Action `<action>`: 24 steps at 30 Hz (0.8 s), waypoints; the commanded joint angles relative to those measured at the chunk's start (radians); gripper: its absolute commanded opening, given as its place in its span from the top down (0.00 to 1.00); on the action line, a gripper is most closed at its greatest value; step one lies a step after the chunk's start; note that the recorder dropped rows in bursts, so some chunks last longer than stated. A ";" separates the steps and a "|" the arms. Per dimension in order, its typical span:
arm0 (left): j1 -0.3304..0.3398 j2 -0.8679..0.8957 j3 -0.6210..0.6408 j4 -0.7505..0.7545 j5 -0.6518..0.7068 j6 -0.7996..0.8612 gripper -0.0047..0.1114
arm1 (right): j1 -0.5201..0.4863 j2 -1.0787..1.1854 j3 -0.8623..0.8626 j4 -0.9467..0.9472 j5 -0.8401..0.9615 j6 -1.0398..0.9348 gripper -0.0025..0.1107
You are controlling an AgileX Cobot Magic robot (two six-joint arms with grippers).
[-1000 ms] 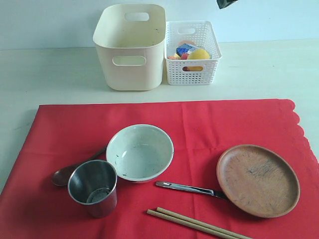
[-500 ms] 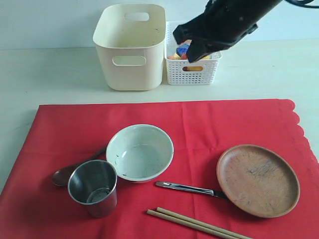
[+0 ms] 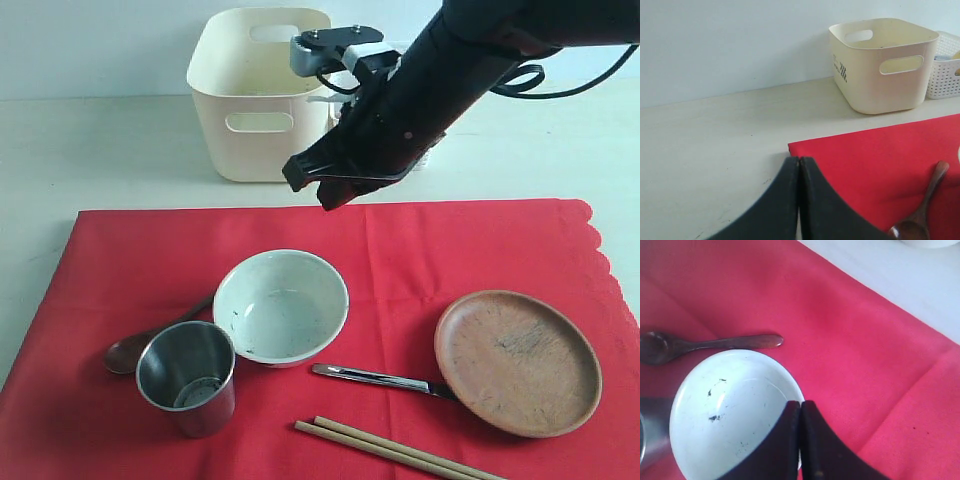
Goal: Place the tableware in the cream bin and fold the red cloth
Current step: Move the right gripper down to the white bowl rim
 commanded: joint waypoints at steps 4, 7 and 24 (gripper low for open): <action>0.001 -0.007 0.003 0.000 -0.002 0.001 0.94 | 0.002 0.050 0.003 -0.023 -0.023 0.030 0.83; 0.001 -0.007 0.003 0.000 -0.002 0.001 0.94 | 0.002 0.057 0.003 -0.033 -0.032 0.030 0.73; 0.001 -0.007 0.003 0.000 -0.002 0.001 0.94 | 0.002 0.135 0.003 -0.033 -0.047 0.030 0.52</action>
